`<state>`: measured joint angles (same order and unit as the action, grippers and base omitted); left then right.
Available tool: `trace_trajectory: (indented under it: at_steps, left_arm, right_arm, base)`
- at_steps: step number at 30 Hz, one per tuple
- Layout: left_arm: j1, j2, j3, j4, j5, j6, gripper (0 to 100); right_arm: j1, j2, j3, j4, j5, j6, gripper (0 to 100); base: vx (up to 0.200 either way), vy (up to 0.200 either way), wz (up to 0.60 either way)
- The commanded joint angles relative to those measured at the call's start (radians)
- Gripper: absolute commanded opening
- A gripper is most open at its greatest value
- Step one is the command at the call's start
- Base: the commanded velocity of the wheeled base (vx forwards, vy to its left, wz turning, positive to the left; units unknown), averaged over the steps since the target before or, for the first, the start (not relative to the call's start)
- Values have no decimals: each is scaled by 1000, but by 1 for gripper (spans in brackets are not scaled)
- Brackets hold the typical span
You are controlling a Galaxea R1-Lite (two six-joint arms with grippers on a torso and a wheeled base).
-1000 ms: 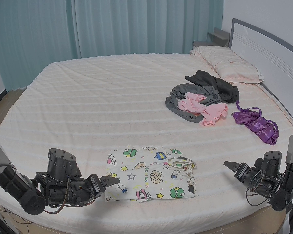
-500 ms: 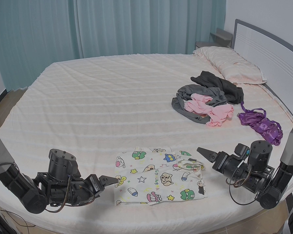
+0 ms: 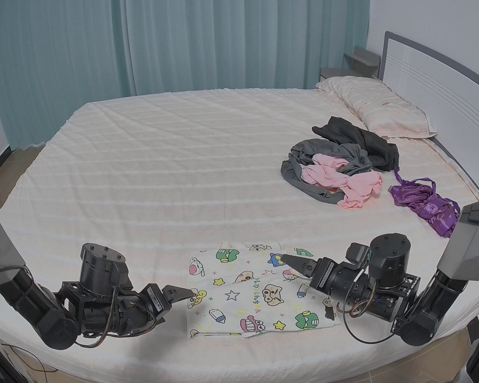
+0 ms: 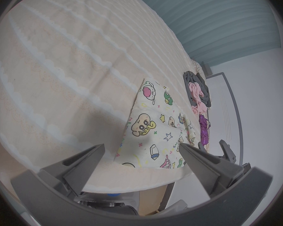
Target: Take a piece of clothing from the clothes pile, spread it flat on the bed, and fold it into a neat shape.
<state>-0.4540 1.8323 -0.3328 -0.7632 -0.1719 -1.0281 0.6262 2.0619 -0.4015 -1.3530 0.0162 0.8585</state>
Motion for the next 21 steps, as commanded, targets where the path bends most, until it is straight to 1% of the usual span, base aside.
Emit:
trace_trajectory:
  at_steps: [1, 5, 16, 17, 21]
  left_arm:
    - [-2, 10, 0, -1, 0, 0, 100]
    - [-2, 21, -2, -2, 2, 0, 100]
    - [-2, 22, -2, -2, 0, -1, 100]
    - [-2, 21, -3, -2, 0, -1, 100]
    - [-2, 21, -2, -2, 0, -1, 100]
  right_arm:
    - [9, 53, -13, 0, 4, 22, 100]
    - [-17, 99, -37, 0, 4, 25, 100]
    - [-66, 141, -111, 11, 5, 25, 100]
    - [-74, 149, -122, 23, 5, 24, 0]
    - [-92, 155, -152, 57, 4, 25, 0]
  base:
    - [0, 0, 0]
    - [0, 0, 0]
    - [0, 0, 0]
    - [0, 0, 0]
    - [0, 0, 0]
